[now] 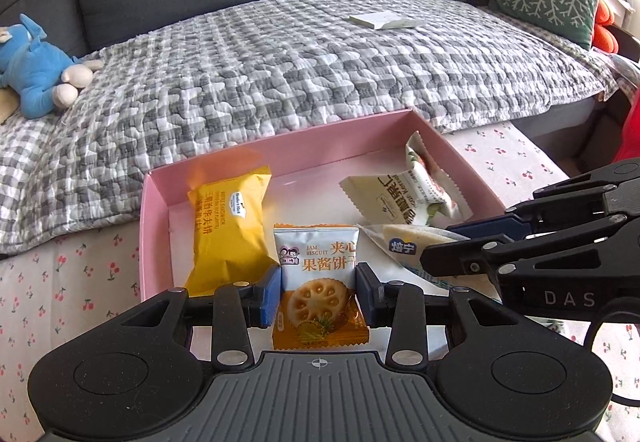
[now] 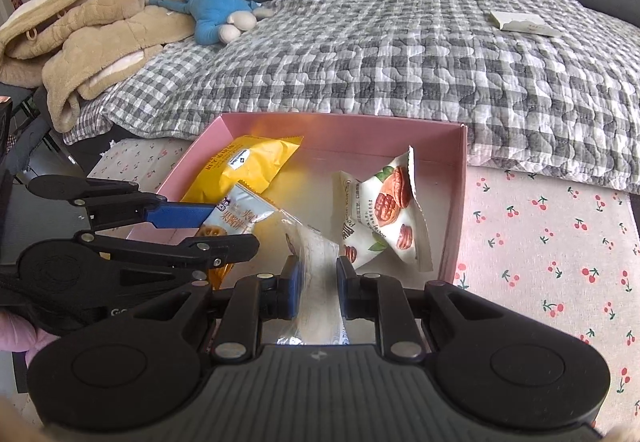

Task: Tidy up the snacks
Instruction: 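Lower both packets into the pink box and open both tools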

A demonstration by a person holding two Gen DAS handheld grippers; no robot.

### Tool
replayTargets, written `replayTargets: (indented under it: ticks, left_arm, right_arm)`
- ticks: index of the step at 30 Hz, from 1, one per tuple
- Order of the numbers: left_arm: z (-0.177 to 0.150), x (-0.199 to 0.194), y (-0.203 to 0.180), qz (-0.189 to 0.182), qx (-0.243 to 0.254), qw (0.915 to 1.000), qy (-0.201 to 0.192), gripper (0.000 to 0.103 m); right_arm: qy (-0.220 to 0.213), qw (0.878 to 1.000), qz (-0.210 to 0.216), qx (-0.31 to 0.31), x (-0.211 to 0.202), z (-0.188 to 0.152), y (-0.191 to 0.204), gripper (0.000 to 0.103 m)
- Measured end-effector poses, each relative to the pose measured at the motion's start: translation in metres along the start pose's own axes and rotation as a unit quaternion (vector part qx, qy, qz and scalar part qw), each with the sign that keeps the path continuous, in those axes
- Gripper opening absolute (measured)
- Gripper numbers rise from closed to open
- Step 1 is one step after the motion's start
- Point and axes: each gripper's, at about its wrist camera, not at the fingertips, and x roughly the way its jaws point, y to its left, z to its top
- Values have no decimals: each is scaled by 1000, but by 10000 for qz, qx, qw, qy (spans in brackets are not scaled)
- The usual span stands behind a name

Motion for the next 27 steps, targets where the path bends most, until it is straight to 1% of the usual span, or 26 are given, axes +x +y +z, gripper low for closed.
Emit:
replayTargets:
  ticks: [3, 6, 9, 13, 16, 20, 22, 24, 25, 27]
  left_arm:
    - [2, 11, 3, 37, -18, 10000, 17, 37]
    - [4, 17, 1, -18, 10, 10000, 26, 38]
    - [4, 22, -4, 51, 96, 9999, 29, 38]
    - [6, 24, -9, -44, 147, 9999, 2, 38]
    - [7, 25, -10, -97, 97, 9999, -4, 38]
    - [7, 24, -10, -171, 100, 9998, 12, 40]
    - [6, 24, -10, -256, 83, 9996, 101, 49]
    - [5, 22, -11, -283, 65, 9995, 139, 58]
    - [4, 21, -12, -266, 90, 9995, 148, 59]
    - [3, 17, -13, -229, 95, 9996, 141, 66]
  right_arm:
    - [-86, 9998, -147, -104, 4, 2, 1, 17]
    - [-124, 9989, -370, -243, 11, 3, 2, 17]
    - [-189, 9982, -526, -231, 16, 3, -2, 16]
    - [-264, 9981, -545, -109, 14, 4, -7, 17]
    - [-279, 9980, -570, -25, 12, 4, -8, 17]
    - [-283, 9980, -553, 111, 6, 4, -12, 23]
    - [-325, 9978, -543, 180, 1, 4, -13, 35]
    - [-382, 9975, -550, 233, -4, 5, -13, 40]
    - [-398, 9974, -549, 247, -7, 5, -13, 41]
    - [-412, 9974, -538, 262, -11, 7, -12, 48]
